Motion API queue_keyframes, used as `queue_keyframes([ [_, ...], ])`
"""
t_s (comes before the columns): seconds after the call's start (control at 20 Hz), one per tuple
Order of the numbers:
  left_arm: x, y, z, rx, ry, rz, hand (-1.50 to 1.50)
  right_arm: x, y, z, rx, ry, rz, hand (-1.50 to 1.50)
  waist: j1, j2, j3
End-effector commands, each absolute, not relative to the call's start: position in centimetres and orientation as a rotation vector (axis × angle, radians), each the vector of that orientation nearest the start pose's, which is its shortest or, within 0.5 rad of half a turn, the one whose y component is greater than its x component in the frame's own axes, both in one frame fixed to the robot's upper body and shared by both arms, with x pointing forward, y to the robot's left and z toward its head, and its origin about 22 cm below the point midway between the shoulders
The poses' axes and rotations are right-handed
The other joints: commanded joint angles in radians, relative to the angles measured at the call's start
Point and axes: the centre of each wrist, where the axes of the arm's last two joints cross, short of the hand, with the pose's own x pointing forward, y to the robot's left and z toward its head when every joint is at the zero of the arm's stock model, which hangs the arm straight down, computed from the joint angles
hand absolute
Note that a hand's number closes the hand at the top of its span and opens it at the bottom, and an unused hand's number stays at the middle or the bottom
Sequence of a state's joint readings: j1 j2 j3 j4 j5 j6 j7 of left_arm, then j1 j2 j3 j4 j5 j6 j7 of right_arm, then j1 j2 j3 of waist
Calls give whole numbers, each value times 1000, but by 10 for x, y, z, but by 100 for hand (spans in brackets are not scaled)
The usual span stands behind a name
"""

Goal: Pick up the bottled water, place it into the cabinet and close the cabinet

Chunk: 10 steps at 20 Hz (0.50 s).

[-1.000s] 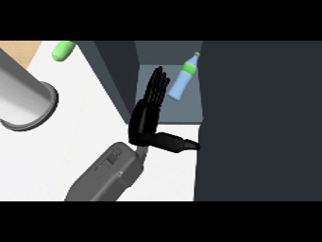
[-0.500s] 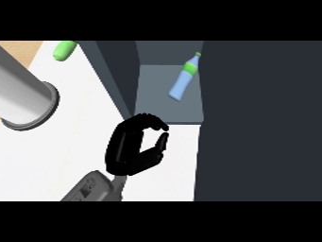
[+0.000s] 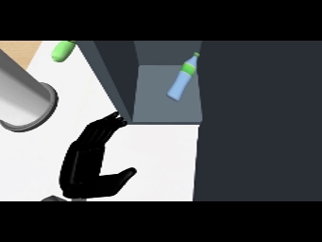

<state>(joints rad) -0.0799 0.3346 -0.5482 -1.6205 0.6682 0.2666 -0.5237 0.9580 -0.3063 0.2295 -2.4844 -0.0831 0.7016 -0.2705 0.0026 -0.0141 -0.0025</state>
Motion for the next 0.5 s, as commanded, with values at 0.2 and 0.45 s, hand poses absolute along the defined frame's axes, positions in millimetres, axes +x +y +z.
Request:
queue_keyframes([
  [0.2, 192, 232, 24, -452, -1857, 225, -150, 26, -224, 165, 716, -1652, 847, 150, 4, -1, -3],
  [0.45, 175, 253, 18, -430, -1831, 261, -150, 29, -207, 168, 800, -1685, 895, 150, 11, -5, -8],
])
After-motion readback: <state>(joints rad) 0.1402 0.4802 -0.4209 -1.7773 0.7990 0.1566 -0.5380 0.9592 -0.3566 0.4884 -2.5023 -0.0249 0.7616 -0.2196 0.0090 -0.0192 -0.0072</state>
